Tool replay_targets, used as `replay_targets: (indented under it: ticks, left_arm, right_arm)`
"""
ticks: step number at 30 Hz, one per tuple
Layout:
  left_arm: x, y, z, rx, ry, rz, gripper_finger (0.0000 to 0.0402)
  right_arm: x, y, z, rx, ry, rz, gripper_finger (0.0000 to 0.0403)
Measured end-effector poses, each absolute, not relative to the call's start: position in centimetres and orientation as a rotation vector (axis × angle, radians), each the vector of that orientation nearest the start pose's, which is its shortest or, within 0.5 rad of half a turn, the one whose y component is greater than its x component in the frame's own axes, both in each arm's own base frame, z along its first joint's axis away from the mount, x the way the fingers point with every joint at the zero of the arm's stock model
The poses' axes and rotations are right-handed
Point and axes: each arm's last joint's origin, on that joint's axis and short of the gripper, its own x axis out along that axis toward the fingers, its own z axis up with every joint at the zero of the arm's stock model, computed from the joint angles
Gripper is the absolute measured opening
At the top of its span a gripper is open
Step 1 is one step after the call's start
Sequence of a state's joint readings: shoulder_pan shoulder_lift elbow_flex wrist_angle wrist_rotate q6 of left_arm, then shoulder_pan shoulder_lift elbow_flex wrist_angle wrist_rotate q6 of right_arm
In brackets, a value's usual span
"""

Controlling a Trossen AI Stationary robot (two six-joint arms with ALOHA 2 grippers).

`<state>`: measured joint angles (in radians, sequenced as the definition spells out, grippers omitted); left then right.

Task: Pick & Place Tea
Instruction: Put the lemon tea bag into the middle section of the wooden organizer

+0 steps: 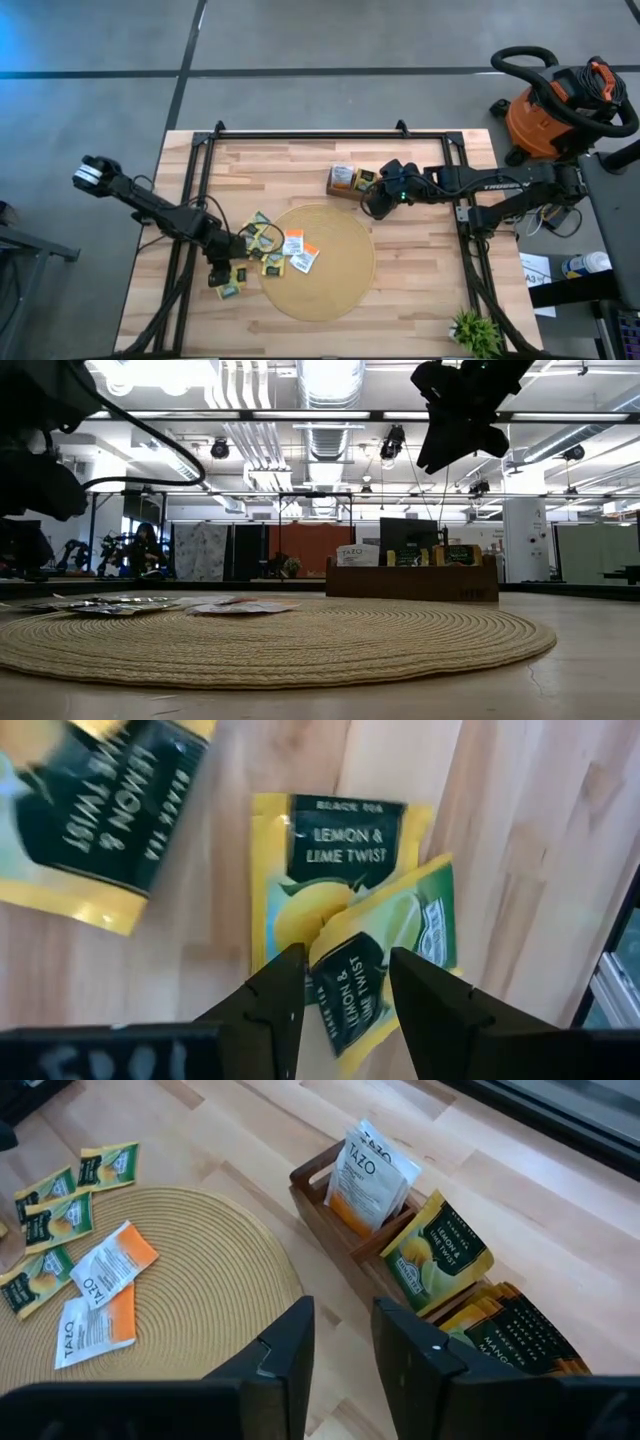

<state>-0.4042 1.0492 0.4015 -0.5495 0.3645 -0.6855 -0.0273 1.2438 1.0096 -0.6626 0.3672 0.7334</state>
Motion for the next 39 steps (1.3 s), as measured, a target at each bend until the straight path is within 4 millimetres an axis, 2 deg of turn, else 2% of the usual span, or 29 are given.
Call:
replay_targets:
  ticks: [8,18,25,29,33,39]
  left_arm:
    - [13.5,-7.5,14.4,-0.542,1.41,-0.202,0.0135]
    - [13.1,-7.5,13.5,-0.568,1.413,-0.18,0.0072]
    - [13.5,-7.7,14.0,-0.578,1.39,-0.187,0.0031]
    - [13.9,-7.9,15.0,-0.571,1.396,-0.182,0.0006]
    - [14.4,-7.9,17.0,-0.508,1.388,-0.129,0.0001]
    - [15.4,-7.6,22.1,-0.329,1.295,0.009,0.0001]
  right_arm:
    - [24.6,-1.7,28.1,0.523,0.706,-0.67,0.01]
    - [24.7,-1.7,28.1,0.523,0.706,-0.669,0.0095]
    - [24.7,-1.7,28.1,0.523,0.705,-0.669,0.01]
    - [24.7,-1.7,28.1,0.516,0.706,-0.666,0.0097]
    - [24.7,-1.8,28.2,0.514,0.698,-0.663,0.0091]
    - [25.1,-2.0,28.4,0.496,0.671,-0.621,0.0081]
